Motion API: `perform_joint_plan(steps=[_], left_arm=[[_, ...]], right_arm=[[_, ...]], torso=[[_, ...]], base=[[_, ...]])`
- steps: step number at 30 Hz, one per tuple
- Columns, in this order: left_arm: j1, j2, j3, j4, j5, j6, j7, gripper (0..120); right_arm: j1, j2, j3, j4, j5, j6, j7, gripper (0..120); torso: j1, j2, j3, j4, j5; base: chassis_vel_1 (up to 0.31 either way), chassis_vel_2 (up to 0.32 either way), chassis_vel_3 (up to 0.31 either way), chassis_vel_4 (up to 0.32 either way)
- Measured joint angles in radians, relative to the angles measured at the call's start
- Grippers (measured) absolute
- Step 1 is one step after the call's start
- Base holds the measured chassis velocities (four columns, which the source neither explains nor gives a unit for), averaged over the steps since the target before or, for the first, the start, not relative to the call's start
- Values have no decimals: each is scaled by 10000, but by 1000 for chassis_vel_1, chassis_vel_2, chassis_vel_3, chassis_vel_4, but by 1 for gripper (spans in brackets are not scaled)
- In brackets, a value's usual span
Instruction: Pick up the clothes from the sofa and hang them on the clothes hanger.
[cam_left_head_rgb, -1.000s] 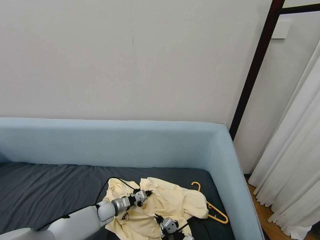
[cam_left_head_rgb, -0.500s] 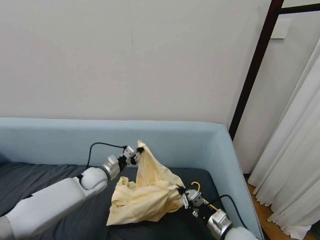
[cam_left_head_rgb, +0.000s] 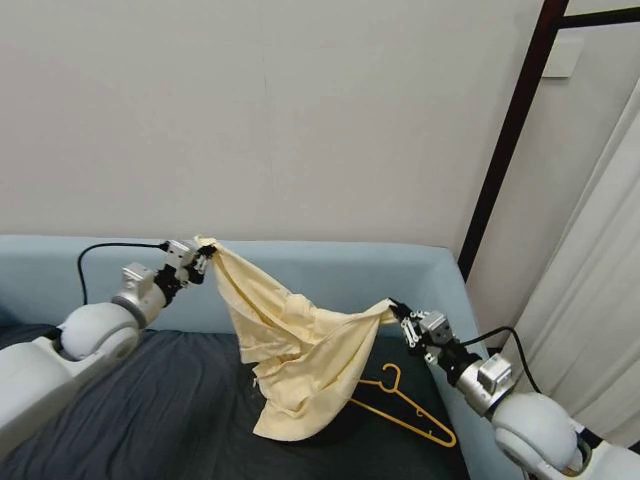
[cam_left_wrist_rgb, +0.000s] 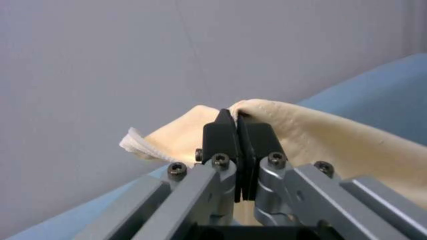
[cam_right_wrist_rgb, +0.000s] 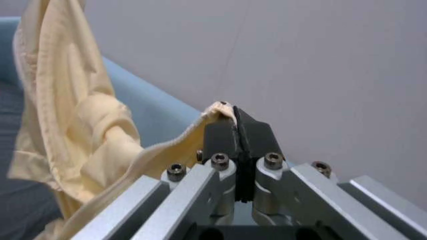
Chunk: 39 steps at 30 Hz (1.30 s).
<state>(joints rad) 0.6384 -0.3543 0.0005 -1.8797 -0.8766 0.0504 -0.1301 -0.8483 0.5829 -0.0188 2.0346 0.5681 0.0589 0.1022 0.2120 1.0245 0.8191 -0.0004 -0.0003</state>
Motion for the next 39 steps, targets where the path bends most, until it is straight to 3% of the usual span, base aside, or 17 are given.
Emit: perform_joint_plan(steps=[3, 9, 14, 23, 29, 34, 39], left_arm=[[133, 246, -323, -403, -192, 182, -53, 0], [167, 681, -699, -804, -347, 344, -80, 0], [454, 779, -851, -1156, -86, 133, -98, 0], [1508, 1204, -2191, -2674, -223, -166, 95, 0], [1355, 878, -2046, -2300, 142, -343, 188, 0], [1495, 181, -1382, -1220, 1296, -538, 197, 0], [1445, -213, -953, -893, 1878, -555, 125, 0]], right_arm=[[262, -197, 149, 222, 305, -99, 23, 0], [768, -862, 582, 716, 1044, -353, 109, 0], [365, -1265, 903, 1241, 1081, -355, 194, 0], [-470, -1693, 1245, 2797, 759, 17, 161, 0], [-412, -1848, 1408, 2579, 613, 188, 114, 0], [-149, -1371, 1115, 1004, 225, 106, 469, 0], [118, -1132, 928, 378, 269, -185, 768, 0]], torso=[[0, 0, 0, -14, 3], [0, 0, 1, -12, 1], [0, 1, 1, -13, 2], [-1, 1, -1, -11, 5], [-1, 2, -1, -12, 1], [1, 0, 3, -11, 3], [1, -1, 3, -10, 1]], base=[[0, 0, 0, 0], [0, 0, 0, 0], [0, 0, 0, 0], [0, 0, 0, 0], [0, 0, 0, 0], [0, 0, 0, 0], [0, 0, 0, 0]])
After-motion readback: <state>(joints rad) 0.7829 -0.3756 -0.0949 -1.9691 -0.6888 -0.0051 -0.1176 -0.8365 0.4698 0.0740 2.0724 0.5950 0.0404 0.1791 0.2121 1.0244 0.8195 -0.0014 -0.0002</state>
